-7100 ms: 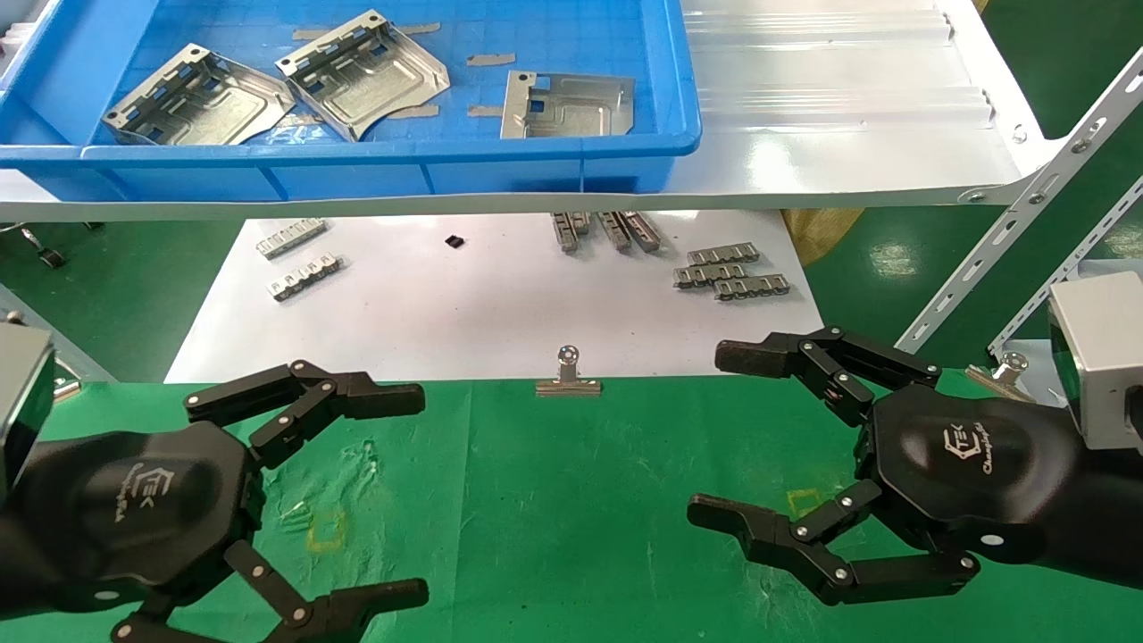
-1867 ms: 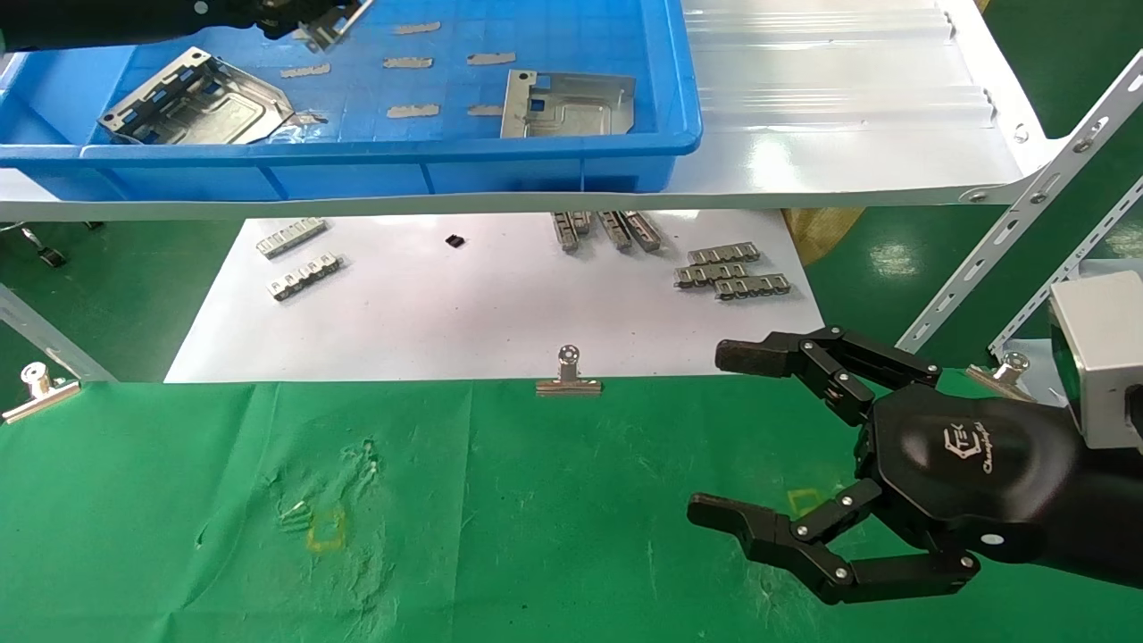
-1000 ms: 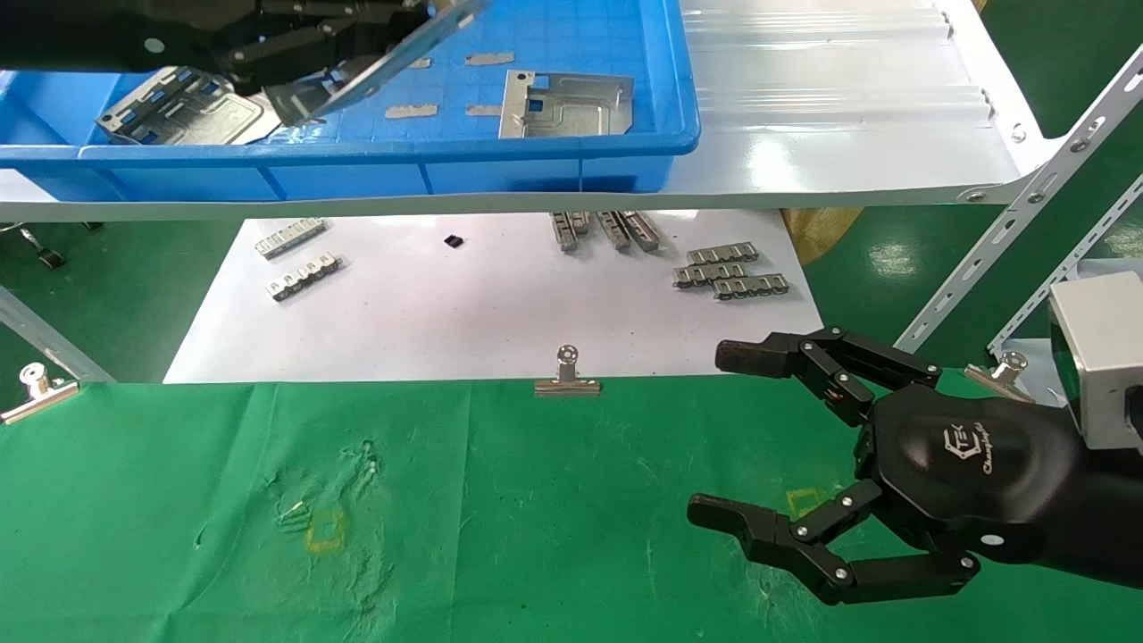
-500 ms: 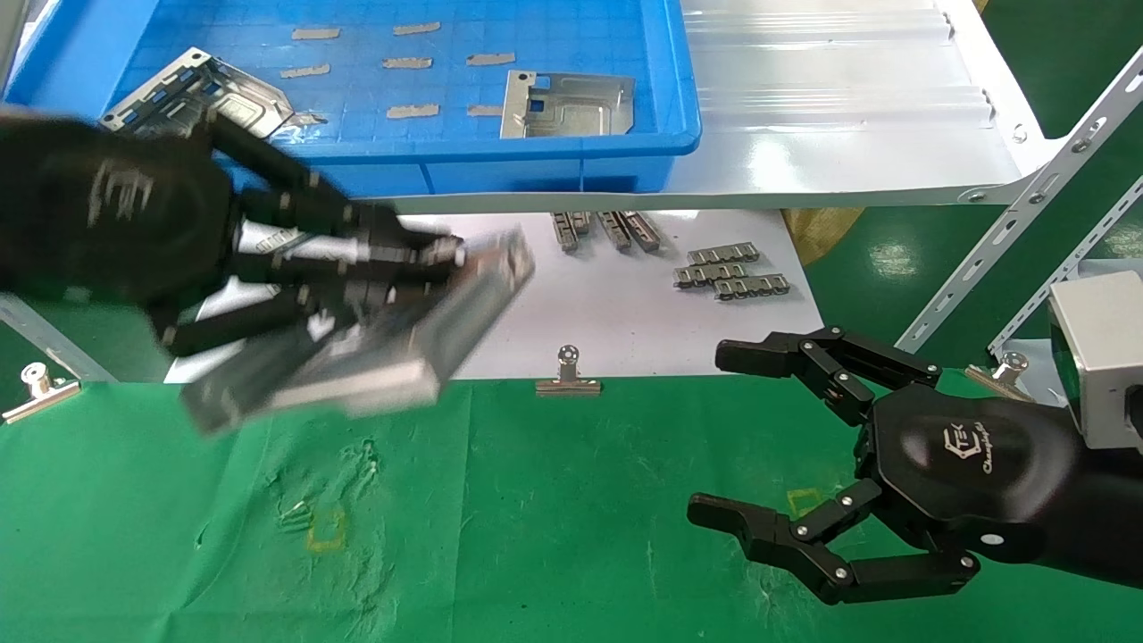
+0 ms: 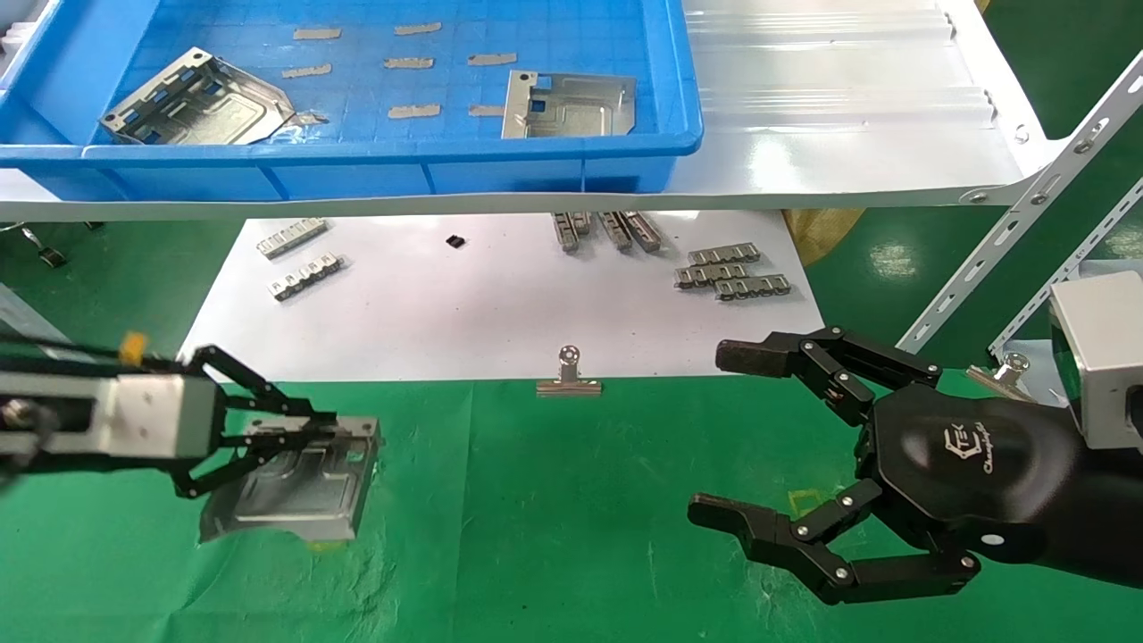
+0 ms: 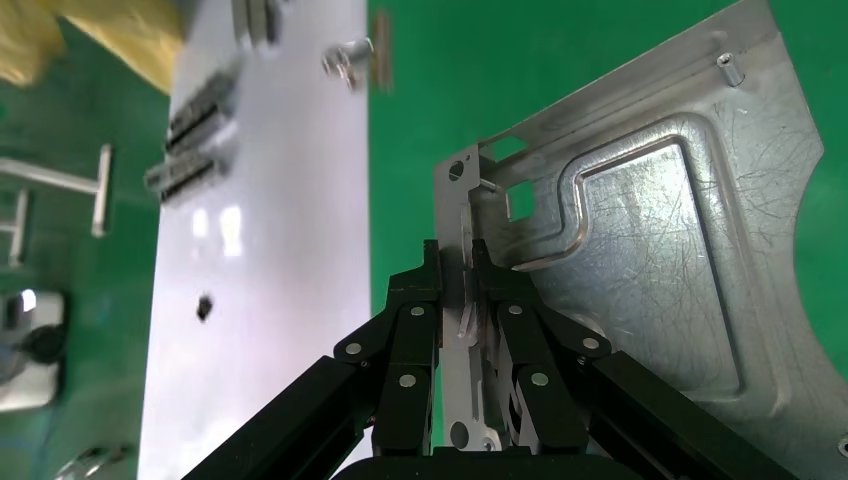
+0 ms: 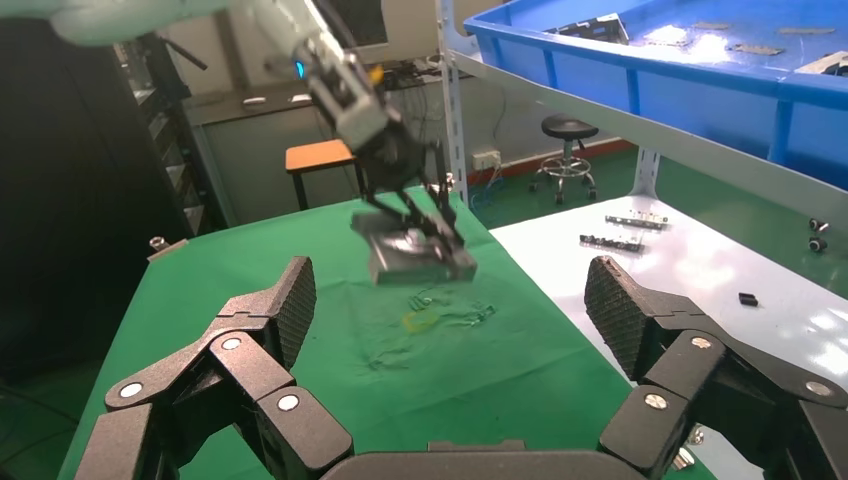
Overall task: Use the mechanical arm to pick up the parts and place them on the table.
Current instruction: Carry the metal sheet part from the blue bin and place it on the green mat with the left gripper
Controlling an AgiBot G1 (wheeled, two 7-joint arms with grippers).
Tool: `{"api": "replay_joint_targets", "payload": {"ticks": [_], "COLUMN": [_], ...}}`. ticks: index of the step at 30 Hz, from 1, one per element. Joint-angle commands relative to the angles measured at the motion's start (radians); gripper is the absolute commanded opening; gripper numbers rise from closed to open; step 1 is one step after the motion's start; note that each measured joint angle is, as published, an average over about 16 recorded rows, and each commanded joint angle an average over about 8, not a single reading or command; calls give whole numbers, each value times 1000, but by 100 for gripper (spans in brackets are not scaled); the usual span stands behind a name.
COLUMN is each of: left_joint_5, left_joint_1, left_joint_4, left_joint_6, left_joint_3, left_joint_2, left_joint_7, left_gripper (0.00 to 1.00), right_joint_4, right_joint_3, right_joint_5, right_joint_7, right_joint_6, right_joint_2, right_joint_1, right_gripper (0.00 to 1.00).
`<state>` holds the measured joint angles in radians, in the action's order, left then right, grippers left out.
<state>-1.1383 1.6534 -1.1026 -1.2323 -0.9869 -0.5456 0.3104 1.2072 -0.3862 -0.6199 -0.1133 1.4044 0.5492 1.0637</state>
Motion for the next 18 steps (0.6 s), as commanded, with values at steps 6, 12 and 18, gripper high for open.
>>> {"api": "replay_joint_targets", "payload": {"ticks": [6,12,18], "left_joint_5": [-25,1,27], "left_joint_1": [-193,-284,-317], "left_joint_4": [-96,-99,-81], "left_joint_6": [243,350,359], "left_joint_3": [-19,-14,-5], "left_joint_2": [31,27,23], "left_joint_7": [64,124,190], "left_gripper": [0,34,100], "right_joint_4": [0,0,0], "right_joint_3": [0,0,0], "right_joint_5": [0,0,0], "right_joint_7": [0,0,0], "right_joint_6": [0,0,0], "right_joint_2": [0,0,0], "right_joint_1": [0,0,0], "right_gripper": [100,100,100]}}
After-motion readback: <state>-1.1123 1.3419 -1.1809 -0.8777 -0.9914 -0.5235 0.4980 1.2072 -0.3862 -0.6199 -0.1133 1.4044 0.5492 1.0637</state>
